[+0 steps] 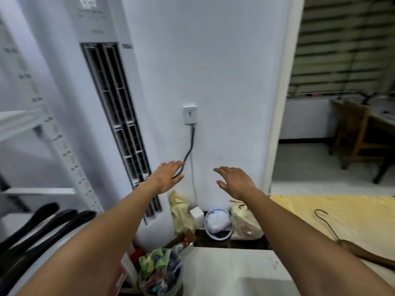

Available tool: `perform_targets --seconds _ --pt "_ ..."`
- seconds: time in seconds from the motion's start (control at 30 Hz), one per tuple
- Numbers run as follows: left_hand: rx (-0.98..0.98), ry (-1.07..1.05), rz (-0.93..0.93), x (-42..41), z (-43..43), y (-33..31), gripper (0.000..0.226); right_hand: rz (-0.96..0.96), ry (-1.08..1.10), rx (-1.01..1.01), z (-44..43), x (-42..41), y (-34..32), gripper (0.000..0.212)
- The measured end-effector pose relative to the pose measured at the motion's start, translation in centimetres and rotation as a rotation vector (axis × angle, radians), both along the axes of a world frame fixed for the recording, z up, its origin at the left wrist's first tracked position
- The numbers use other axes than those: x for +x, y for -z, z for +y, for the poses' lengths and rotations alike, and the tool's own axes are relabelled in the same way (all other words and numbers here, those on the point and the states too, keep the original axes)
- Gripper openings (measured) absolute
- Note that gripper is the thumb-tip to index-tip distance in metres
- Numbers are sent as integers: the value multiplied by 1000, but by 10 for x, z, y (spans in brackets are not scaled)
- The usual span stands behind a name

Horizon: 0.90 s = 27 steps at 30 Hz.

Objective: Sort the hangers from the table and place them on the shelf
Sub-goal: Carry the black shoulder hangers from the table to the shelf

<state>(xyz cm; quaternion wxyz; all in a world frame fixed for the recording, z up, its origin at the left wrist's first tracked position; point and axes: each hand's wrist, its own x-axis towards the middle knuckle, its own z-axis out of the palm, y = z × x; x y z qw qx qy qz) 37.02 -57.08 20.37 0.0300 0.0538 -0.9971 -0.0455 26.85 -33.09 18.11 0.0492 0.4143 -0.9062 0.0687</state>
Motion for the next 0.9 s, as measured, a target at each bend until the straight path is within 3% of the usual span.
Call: perform_targets --seconds 0.43,0.9 --pt "6 574 -59 -174 180 44 53 -120 597 50 212 -19 54 50" --pt "21 1008 -181 -213 337 112 52 -307 1068 37 320 67 110 49"
